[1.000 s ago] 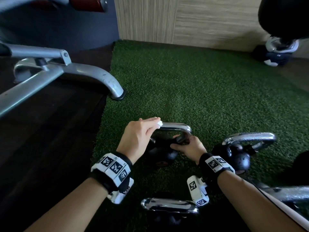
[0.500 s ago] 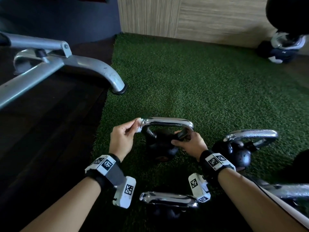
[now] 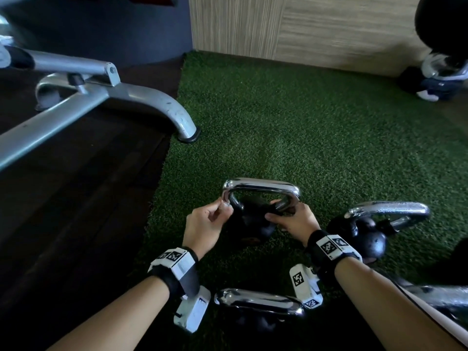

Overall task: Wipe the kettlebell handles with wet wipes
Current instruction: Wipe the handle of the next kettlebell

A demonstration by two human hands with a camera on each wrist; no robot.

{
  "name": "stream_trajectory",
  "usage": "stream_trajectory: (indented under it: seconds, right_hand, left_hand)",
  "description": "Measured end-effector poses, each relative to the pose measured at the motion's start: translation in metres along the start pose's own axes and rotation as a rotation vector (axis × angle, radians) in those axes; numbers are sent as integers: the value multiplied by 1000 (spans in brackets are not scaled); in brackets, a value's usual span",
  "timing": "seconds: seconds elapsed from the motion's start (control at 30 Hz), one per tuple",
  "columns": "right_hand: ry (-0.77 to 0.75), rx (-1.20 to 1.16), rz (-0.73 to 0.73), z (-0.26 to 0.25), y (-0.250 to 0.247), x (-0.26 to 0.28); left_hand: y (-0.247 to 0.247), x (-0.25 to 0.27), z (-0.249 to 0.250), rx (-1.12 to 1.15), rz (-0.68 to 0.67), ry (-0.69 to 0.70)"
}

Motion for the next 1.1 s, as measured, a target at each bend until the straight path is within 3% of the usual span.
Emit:
stream_trajectory:
  seconds: [0.3,0.53,0.63,0.73,0.83,1.1]
  right_hand:
    - [-4,203,-16,-12,-17,25]
    - [-173,379,-184,-37,1,56]
    - [-138,376,-259,-35,7,47]
    - [-97,337,-160,-34,3,31]
    - [-71,258,-89,-31,7,23]
    - [-50,284,-180,-33,11,13]
  left_hand:
    - [3,-28,21,-145,125,47]
    - [31,-75,60,-260,-34,71]
    - [41,-79,65,-248,-146,18]
    - [40,-75,58,-62,-262,-47]
    - [38,-71,44,-100,-221,-67]
    - [38,-76,63,-92,-62,-18]
Point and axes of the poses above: each hand's wrist, its own x-axis away from the middle knuckle, its own y-axis out of the palm, z = x × y, the point moved 5 cm from there along -x, towards the middle knuckle, and after that the axes turned 1 degree about -y, right-handed, at the moved point
